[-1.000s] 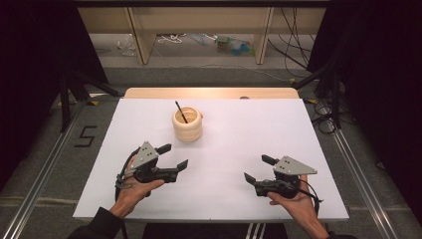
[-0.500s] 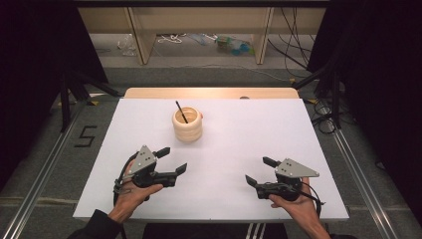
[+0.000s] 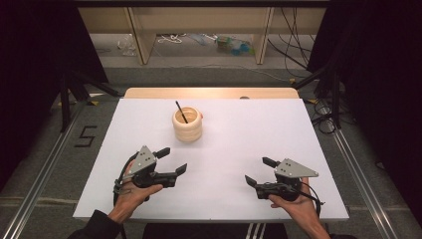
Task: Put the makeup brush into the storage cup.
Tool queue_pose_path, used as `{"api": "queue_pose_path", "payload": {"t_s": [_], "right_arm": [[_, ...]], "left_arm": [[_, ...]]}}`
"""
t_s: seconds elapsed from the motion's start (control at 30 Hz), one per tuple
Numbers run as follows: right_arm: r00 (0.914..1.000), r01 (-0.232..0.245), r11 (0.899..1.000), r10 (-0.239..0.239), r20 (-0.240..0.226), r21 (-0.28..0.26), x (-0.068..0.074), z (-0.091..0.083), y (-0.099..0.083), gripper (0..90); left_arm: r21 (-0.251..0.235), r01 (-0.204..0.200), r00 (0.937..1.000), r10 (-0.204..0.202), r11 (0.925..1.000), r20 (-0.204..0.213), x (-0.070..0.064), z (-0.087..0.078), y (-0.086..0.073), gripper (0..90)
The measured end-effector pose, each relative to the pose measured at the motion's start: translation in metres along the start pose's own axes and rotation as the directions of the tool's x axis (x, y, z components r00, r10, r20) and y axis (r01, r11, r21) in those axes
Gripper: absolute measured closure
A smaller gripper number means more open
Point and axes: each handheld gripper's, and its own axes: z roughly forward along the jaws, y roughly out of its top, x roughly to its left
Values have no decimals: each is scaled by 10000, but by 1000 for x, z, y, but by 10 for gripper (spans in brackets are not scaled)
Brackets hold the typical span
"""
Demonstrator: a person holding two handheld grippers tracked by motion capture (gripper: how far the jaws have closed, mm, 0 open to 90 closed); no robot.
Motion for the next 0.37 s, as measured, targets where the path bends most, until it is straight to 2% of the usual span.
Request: {"api": "queue_pose_path", "payload": {"t_s": [0.37], "right_arm": [[10000, -5, 10000, 5, -4, -5, 0, 0, 0, 160]], "left_arm": [[22, -3, 10000, 3, 10000, 15, 0, 0, 0, 190]]}}
